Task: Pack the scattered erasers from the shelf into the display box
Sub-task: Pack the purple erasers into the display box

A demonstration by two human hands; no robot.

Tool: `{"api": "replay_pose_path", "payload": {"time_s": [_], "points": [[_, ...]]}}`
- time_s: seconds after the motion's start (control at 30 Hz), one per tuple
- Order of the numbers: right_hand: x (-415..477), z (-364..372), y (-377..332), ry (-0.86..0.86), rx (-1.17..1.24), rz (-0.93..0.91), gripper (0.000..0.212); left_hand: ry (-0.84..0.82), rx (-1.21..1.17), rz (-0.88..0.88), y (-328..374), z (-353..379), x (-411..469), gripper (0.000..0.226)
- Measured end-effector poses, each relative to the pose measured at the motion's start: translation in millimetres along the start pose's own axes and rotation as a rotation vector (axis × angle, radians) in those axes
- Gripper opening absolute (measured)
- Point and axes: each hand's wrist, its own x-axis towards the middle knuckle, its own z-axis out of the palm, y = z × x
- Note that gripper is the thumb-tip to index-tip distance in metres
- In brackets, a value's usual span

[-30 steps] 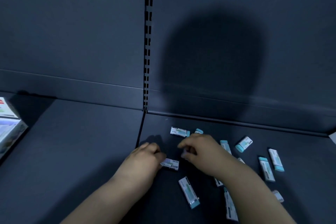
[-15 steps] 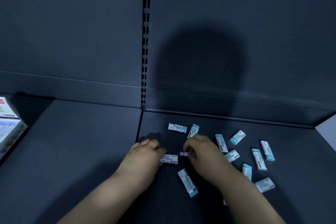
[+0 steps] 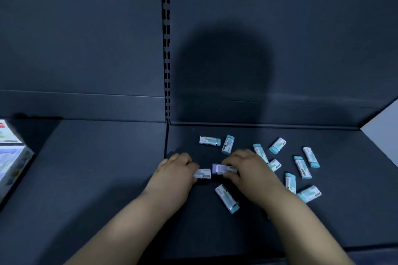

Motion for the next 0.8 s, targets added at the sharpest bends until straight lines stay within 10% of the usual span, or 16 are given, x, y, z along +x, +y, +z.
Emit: {"api": "replay_pose_path", "payload": {"time_s": [0.17,0.8], "points": [[-31.4,14.5,-3.4,0.246,0.068,0.011,0.026,0.171,-0.056,0.094,-9.6,4.1,-21.6,0.024],[-73.0,34.2,-71.4,0.315,0.014,-0.208,0.032,0.365,0.043,-0.098,3.6,-8.9,-119.8,0.036]]}}
